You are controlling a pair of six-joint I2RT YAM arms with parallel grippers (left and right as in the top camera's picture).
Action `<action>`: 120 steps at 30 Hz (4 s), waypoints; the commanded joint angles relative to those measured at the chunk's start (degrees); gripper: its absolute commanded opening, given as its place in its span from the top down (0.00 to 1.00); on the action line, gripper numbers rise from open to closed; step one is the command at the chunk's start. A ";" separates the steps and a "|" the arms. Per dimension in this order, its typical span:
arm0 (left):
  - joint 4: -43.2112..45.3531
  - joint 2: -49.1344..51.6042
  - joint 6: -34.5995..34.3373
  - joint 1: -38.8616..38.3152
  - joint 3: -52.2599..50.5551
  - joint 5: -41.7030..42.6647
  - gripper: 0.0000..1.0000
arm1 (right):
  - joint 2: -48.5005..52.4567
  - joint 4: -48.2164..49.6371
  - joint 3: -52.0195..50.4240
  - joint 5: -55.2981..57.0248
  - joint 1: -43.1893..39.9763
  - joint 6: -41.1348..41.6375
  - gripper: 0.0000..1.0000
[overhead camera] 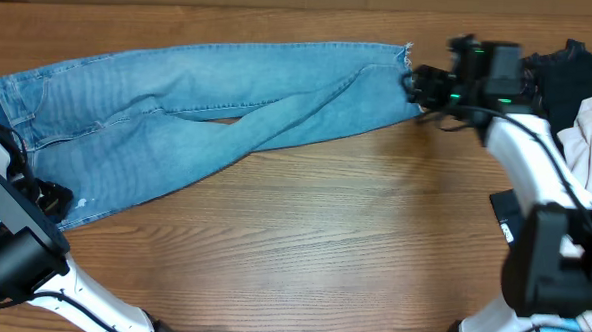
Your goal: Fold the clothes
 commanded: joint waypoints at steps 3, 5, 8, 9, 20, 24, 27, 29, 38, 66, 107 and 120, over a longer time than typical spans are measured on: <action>2.89 3.58 1.70 -1.77 -2.36 7.08 0.00 | 6.80 10.36 1.27 0.48 6.80 14.29 0.25; 2.86 3.58 1.75 -2.25 -2.36 7.19 0.00 | 9.29 11.69 2.60 2.60 8.90 18.95 0.08; 2.91 3.58 1.75 -3.04 -2.36 7.19 0.00 | 14.01 10.34 7.93 3.58 11.76 21.73 0.00; 2.97 3.58 1.75 -3.28 -2.36 7.21 0.00 | 15.17 8.90 9.90 3.89 12.26 21.73 0.00; 4.52 3.58 2.21 -5.77 -2.38 7.21 0.00 | 22.53 4.61 21.42 5.20 13.11 24.52 0.03; 4.74 3.58 2.23 -5.92 -2.38 7.30 0.00 | 22.58 1.95 21.38 7.76 13.11 26.05 0.07; 4.57 3.58 2.64 -5.84 -2.38 6.34 0.00 | 23.26 -0.68 21.38 9.92 13.31 27.93 0.07; 4.48 3.58 2.62 -5.62 -2.38 5.42 0.00 | 24.24 -0.31 21.38 9.86 13.33 29.03 0.07; 4.52 3.58 2.62 -5.64 -2.38 5.46 0.00 | 27.17 1.99 21.38 9.86 13.33 30.49 0.34; 4.09 3.58 3.89 -3.72 -2.38 4.17 0.03 | -1.68 -47.52 21.44 8.83 9.35 16.50 0.96; 4.33 3.58 4.11 -3.65 -2.38 5.31 0.02 | -2.73 -68.24 2.67 24.35 5.73 17.33 0.84; 4.35 3.58 4.35 -3.76 -2.38 5.70 0.02 | -11.65 -61.88 5.25 11.50 -5.88 16.76 0.26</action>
